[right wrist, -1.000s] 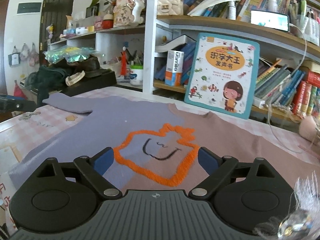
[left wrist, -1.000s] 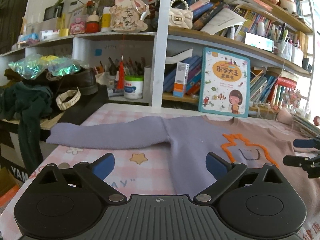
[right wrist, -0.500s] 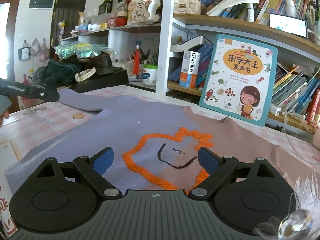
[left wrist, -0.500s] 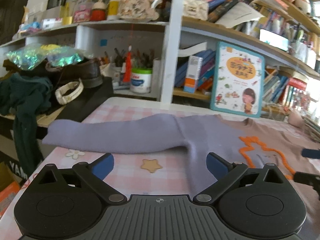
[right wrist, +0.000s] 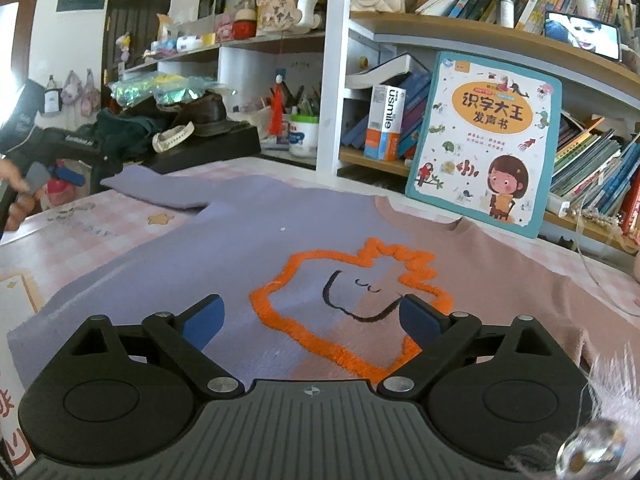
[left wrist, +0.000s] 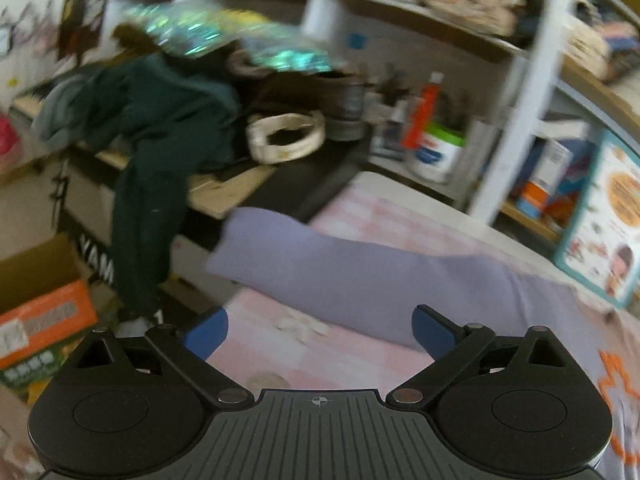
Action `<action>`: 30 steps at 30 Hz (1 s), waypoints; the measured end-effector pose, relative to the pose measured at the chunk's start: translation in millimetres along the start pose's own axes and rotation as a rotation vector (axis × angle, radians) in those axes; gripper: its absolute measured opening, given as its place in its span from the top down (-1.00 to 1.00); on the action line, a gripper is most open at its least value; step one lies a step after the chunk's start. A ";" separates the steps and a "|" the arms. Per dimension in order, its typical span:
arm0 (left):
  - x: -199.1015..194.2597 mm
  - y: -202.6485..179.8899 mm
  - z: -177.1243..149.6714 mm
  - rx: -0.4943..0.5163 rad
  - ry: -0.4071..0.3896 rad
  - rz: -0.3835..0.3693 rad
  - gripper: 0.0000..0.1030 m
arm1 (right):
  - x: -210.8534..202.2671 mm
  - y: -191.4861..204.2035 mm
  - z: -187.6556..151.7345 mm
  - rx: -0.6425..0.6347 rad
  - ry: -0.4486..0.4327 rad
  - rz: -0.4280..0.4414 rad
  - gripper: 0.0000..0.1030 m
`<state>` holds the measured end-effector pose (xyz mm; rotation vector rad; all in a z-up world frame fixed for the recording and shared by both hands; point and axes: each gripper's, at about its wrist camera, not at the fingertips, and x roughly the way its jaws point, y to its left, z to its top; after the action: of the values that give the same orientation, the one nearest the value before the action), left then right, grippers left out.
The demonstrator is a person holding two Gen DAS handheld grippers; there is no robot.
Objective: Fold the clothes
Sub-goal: 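Grasp the lavender sleeve cuff with the left tool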
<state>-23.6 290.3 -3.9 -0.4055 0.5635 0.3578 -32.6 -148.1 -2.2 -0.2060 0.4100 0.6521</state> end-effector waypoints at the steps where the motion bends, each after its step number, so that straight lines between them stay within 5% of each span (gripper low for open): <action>1: 5.6 4.5 1.4 -0.025 0.010 0.002 -0.93 | 0.3 -0.2 -0.3 -0.001 0.002 0.005 -0.83; 8: 44.7 35.7 11.2 -0.201 0.081 0.017 -0.73 | 2.2 2.4 -0.6 -0.019 0.015 0.037 -0.84; 12: 63.1 49.7 12.5 -0.307 0.106 0.013 -0.10 | 1.7 7.8 -0.8 -0.050 0.014 0.048 -0.83; 17: 60.3 56.5 10.5 -0.388 0.031 0.007 0.46 | 0.4 13.9 -1.2 -0.088 0.007 0.052 -0.83; 23: 58.2 50.6 14.4 -0.309 -0.011 -0.011 0.92 | 0.9 6.9 -0.5 -0.048 0.009 0.030 -0.83; 30: 19.9 12.7 29.8 -0.123 -0.089 -0.046 0.94 | -22.4 -24.3 -10.9 0.076 0.029 -0.018 -0.83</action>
<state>-0.3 319.2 4.1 -0.5174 0.4456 0.3659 -36.8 -182.6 -0.8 -0.1470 0.4591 0.6150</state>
